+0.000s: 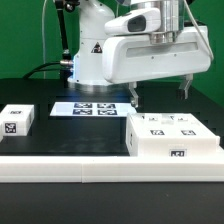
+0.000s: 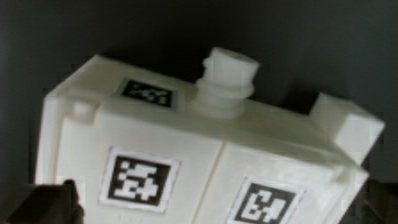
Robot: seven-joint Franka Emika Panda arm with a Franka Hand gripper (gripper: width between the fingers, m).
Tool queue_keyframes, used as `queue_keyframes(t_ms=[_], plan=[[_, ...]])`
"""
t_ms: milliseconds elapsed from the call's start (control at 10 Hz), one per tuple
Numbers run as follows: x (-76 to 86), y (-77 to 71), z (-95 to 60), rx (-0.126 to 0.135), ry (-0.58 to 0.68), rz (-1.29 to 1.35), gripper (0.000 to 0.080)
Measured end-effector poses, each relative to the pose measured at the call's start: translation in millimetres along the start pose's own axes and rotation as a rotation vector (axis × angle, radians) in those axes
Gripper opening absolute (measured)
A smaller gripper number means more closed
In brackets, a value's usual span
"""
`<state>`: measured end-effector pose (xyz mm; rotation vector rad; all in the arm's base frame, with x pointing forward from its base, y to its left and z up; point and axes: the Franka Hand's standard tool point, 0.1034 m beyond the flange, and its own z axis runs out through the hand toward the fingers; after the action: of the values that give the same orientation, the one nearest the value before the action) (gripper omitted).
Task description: Assemble cabinet
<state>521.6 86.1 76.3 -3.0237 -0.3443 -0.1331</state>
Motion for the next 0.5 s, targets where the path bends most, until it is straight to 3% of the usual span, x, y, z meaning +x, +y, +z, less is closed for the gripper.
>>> queue_keyframes(t_ms=[200,500], plan=[[-1.6,-8.8,0.2,0.0,0.013,0.157,0.0797],[-23.9,-35.5,13.3,-0.006,0.028,0.349,0.0797]])
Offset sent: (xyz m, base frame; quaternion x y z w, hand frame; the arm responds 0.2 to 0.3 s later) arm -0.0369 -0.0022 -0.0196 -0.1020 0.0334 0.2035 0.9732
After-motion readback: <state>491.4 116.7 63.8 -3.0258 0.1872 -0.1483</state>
